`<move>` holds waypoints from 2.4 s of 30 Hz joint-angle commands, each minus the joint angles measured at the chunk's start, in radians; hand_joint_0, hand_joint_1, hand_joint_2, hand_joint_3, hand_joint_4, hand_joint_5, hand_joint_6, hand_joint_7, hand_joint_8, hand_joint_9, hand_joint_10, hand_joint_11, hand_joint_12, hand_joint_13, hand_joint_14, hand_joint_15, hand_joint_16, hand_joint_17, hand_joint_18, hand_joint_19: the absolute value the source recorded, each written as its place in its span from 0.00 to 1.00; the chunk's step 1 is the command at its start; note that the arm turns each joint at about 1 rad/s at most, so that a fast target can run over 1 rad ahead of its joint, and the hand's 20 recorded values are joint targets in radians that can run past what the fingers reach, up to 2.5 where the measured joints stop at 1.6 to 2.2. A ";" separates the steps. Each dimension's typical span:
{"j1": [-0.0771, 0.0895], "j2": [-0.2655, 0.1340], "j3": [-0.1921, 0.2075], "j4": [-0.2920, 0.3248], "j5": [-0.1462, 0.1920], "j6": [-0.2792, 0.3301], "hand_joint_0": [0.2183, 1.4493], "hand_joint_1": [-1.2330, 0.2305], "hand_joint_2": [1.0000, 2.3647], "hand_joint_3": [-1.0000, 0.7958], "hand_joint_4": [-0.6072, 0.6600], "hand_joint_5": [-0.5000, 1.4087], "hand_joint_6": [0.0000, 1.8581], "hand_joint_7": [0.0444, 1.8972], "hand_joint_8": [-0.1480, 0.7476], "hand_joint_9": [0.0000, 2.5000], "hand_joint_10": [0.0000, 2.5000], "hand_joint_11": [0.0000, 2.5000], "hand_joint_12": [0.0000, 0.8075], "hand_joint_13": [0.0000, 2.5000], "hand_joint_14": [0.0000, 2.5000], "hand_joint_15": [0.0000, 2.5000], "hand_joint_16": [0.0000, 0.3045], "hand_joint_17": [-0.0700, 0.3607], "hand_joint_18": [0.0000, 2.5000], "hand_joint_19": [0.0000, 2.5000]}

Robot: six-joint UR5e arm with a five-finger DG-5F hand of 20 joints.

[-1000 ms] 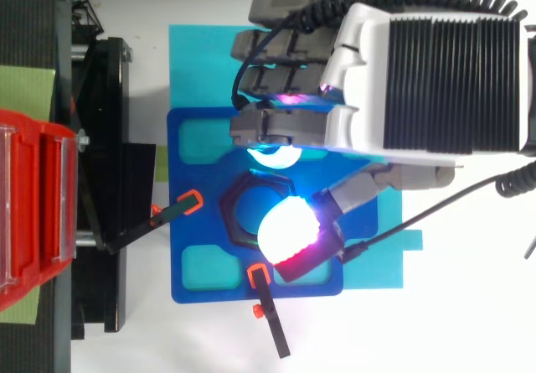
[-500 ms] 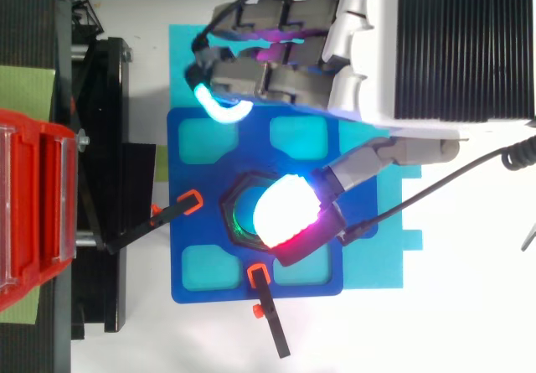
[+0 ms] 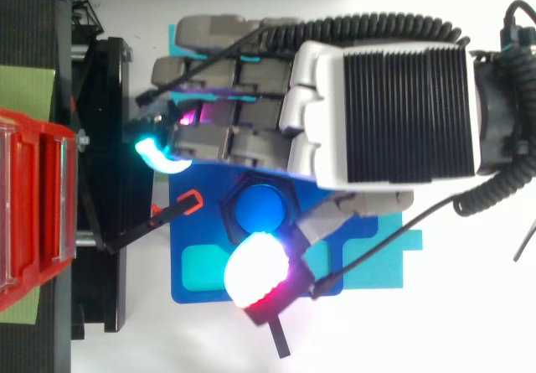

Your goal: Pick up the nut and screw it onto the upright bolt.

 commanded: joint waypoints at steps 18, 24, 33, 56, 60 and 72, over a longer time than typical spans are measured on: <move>0.045 -0.001 0.007 -0.040 -0.003 0.030 0.25 0.83 0.00 0.28 0.68 0.21 0.27 0.51 0.44 0.25 0.00 0.00 0.40 0.16 0.00 0.00 0.13 0.36 0.08 0.01; 0.036 -0.001 0.007 -0.050 -0.014 0.030 0.25 0.82 0.00 0.28 0.70 0.22 0.27 0.53 0.41 0.26 0.00 0.00 0.35 0.16 0.00 0.00 0.10 0.33 0.06 0.00; 0.013 -0.001 0.007 -0.046 -0.056 0.010 0.26 0.80 0.00 0.28 0.67 0.23 0.27 0.65 0.43 0.29 0.00 0.00 0.28 0.18 0.00 0.00 0.07 0.28 0.06 0.00; -0.047 -0.001 0.007 -0.038 -0.119 -0.018 0.27 0.78 0.00 0.28 0.64 0.26 0.31 0.72 0.47 0.36 0.00 0.00 0.24 0.25 0.00 0.00 0.06 0.25 0.12 0.00; -0.056 -0.001 0.007 -0.037 -0.129 -0.018 0.27 0.77 0.00 0.28 0.62 0.27 0.33 0.67 0.47 0.39 0.00 0.00 0.23 0.27 0.00 0.00 0.05 0.24 0.14 0.00; -0.079 -0.001 0.007 -0.034 -0.158 -0.018 0.27 0.74 0.00 0.28 0.55 0.28 0.37 0.59 0.46 0.51 0.00 0.00 0.18 0.39 0.00 0.00 0.03 0.20 0.25 0.00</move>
